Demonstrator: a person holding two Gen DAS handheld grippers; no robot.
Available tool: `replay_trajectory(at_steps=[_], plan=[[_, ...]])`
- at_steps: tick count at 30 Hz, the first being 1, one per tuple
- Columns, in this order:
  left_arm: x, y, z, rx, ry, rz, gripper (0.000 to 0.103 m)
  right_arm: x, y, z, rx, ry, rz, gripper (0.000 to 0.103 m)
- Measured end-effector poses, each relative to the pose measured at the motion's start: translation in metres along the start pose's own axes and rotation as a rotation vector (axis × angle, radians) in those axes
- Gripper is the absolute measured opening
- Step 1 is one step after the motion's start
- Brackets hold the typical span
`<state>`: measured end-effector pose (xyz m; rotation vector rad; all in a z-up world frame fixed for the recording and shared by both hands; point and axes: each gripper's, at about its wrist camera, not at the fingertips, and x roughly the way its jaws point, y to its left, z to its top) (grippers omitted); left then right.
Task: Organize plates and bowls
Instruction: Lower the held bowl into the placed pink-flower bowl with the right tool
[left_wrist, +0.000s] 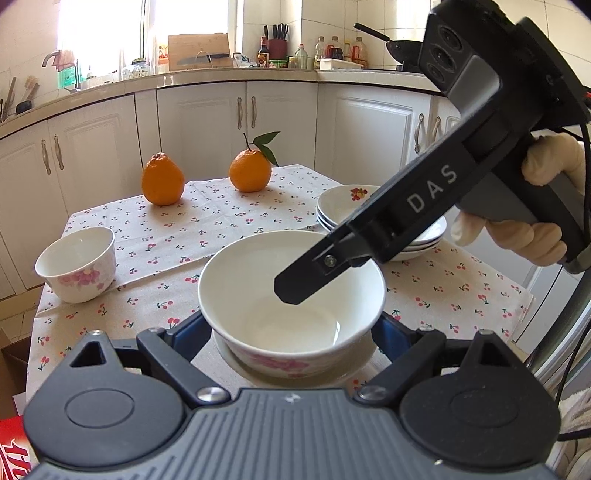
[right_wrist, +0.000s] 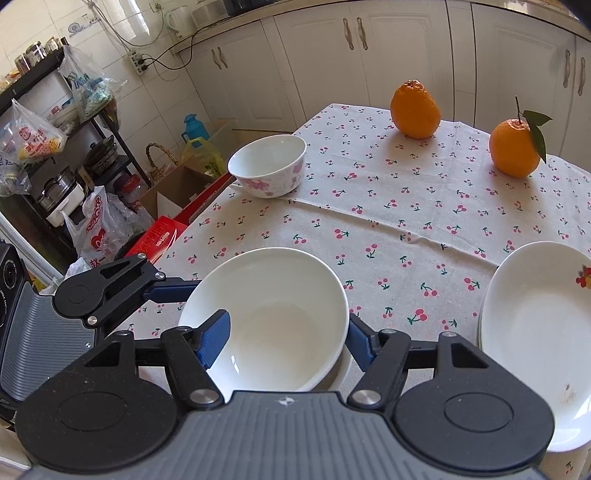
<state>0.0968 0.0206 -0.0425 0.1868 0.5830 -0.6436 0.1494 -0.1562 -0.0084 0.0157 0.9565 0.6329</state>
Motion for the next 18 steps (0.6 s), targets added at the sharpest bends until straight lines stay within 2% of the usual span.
replay_trajectory(at_steps=[18], plan=[[0.0045, -0.0003, -0.0012, 0.006, 0.021, -0.010, 0.093, 0.0060, -0.0014, -0.0037, -0.006, 0.020, -0.005, 0.076]])
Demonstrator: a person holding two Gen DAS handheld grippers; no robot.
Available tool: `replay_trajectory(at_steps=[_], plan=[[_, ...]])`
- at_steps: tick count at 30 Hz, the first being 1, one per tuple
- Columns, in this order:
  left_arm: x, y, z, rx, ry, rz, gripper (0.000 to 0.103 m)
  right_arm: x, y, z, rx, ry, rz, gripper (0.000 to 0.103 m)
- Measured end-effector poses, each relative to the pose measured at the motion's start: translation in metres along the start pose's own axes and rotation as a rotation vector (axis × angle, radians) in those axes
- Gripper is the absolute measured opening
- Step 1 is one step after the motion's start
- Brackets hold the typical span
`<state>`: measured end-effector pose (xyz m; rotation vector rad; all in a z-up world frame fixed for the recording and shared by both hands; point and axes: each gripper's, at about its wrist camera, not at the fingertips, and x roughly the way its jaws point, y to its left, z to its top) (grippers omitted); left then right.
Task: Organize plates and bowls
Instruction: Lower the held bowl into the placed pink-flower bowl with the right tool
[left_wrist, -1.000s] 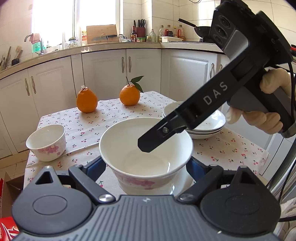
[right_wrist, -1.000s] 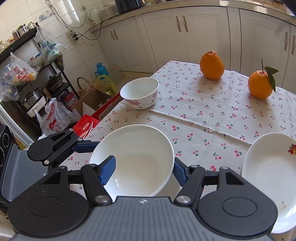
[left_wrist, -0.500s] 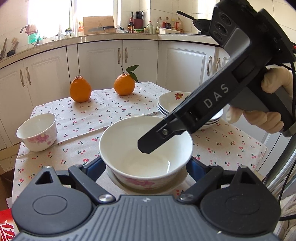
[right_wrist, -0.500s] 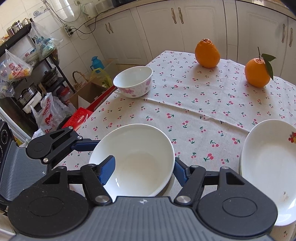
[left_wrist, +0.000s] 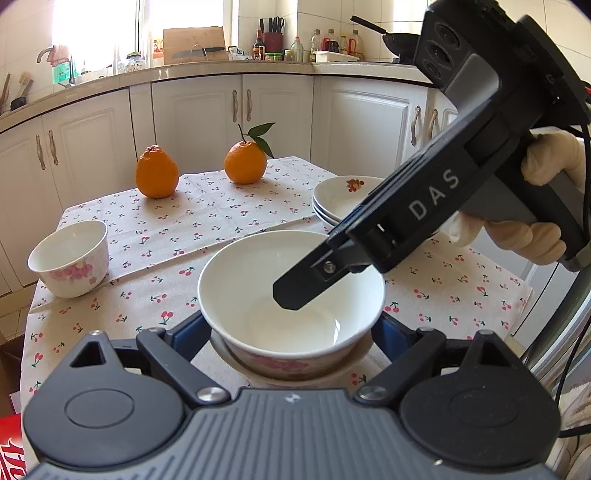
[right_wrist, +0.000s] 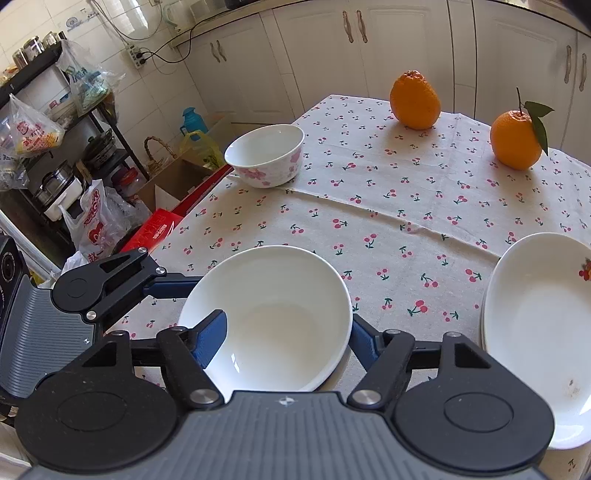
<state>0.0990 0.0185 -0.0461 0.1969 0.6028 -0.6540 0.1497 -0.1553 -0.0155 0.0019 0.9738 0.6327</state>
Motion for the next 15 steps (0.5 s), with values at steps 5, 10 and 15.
replay_trajectory(at_steps=[5, 10, 15], plan=[[0.0008, -0.0003, -0.0014, 0.012, 0.004, 0.003, 0.095, -0.0001, 0.0004, 0.0003, -0.004, -0.002, 0.004, 0.077], [-0.0012, 0.0000, -0.0029, 0.016, -0.001, 0.001, 0.097, -0.0032, 0.0026, 0.0016, -0.014, -0.027, 0.003, 0.086], [-0.0071, 0.0012, -0.0056, 0.018, -0.002, 0.000, 0.097, -0.0066, 0.0058, 0.0024, -0.027, -0.053, -0.012, 0.101]])
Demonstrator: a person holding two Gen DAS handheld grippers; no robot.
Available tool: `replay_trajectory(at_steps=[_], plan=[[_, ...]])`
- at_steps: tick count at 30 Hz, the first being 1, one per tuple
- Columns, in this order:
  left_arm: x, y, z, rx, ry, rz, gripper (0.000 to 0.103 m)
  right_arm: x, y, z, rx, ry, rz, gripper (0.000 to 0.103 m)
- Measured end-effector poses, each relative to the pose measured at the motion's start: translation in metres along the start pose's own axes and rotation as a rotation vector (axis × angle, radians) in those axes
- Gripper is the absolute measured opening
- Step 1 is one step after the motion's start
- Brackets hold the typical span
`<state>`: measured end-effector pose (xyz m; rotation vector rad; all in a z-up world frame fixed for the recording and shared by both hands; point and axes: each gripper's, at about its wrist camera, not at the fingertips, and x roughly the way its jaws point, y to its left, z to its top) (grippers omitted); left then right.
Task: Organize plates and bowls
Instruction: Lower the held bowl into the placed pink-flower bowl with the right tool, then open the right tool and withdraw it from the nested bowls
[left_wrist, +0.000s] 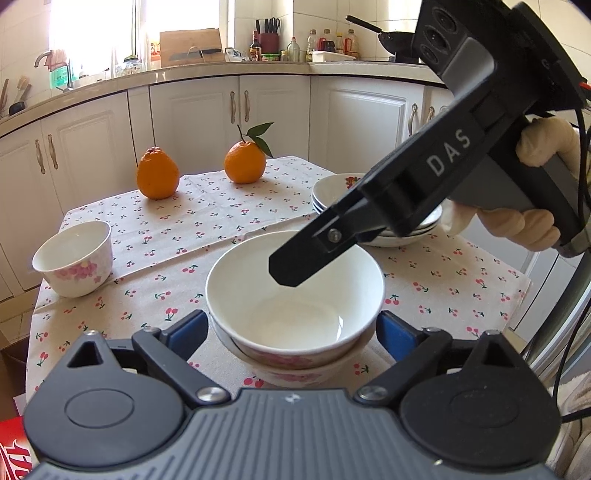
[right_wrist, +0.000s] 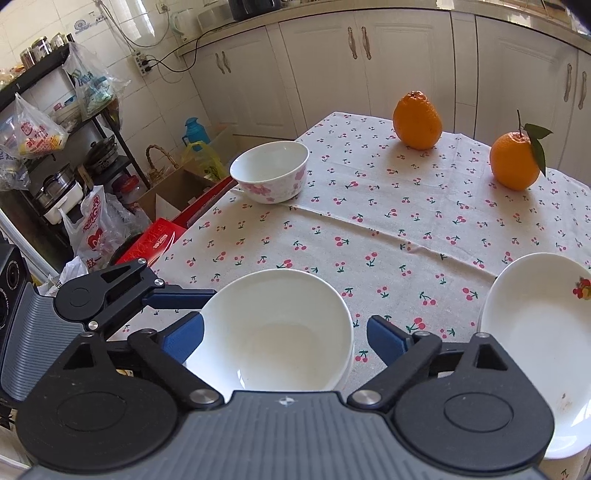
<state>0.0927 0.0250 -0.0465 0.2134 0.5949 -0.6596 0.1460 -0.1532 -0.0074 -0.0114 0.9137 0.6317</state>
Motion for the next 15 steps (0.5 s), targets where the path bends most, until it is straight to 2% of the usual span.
replay_trajectory(at_steps=[6, 11, 15], plan=[[-0.012, 0.005, -0.003, -0.012, -0.004, -0.002, 0.097, 0.001, 0.004, 0.004, -0.014, -0.007, -0.014, 0.102], [-0.025, 0.016, -0.005, -0.011, -0.013, 0.040, 0.101, 0.003, 0.012, 0.010, -0.048, -0.010, -0.020, 0.102], [-0.033, 0.032, -0.007, -0.048, -0.030, 0.068, 0.102, 0.007, 0.022, 0.018, -0.085, -0.012, -0.028, 0.102]])
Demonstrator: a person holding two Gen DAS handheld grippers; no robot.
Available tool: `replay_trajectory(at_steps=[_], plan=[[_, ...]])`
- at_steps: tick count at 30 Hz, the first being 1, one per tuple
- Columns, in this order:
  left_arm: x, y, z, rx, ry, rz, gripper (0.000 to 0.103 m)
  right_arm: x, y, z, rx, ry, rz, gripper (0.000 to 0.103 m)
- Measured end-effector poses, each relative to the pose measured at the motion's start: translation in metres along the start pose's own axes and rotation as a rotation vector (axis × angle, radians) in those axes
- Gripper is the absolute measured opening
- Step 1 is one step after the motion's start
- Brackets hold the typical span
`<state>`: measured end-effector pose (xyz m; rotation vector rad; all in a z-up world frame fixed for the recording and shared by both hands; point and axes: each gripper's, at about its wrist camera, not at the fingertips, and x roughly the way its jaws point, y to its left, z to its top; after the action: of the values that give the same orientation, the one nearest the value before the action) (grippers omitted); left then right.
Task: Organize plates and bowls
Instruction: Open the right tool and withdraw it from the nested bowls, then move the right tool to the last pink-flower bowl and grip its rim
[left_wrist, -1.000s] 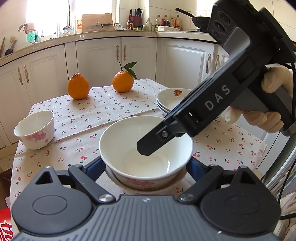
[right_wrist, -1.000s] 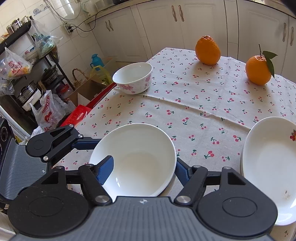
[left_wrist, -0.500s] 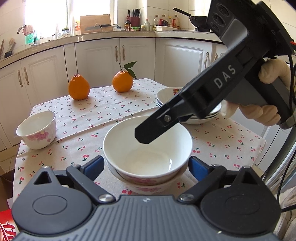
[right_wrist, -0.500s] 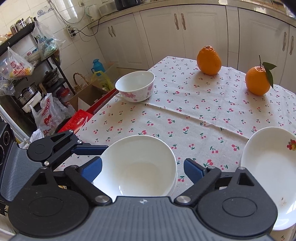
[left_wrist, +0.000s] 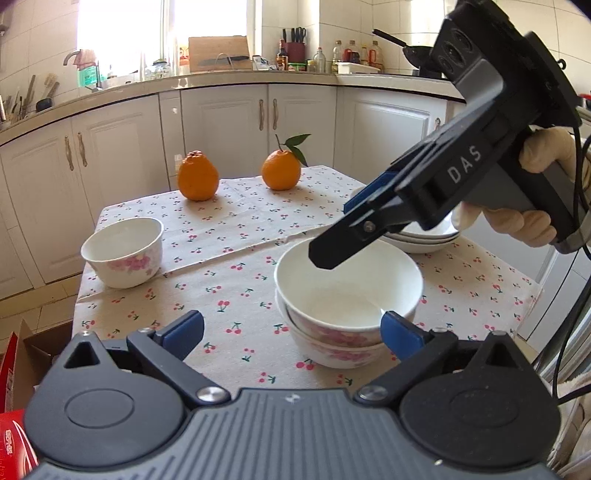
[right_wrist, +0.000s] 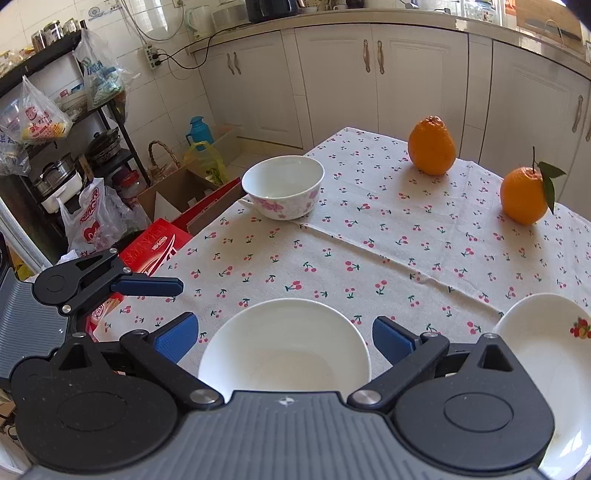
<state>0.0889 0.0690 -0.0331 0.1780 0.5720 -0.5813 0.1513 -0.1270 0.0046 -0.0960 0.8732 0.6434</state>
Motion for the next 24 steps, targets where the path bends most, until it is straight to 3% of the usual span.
replay_trajectory(at_steps=[17, 24], plan=[[0.004, 0.079, 0.006, -0.061, -0.066, 0.209, 0.102, 0.030, 0.030, 0.060, -0.181, -0.005, -0.073, 0.103], [0.026, 0.108, 0.016, -0.081, -0.060, 0.232, 0.102, 0.055, 0.022, 0.092, -0.220, 0.002, -0.068, 0.103]])
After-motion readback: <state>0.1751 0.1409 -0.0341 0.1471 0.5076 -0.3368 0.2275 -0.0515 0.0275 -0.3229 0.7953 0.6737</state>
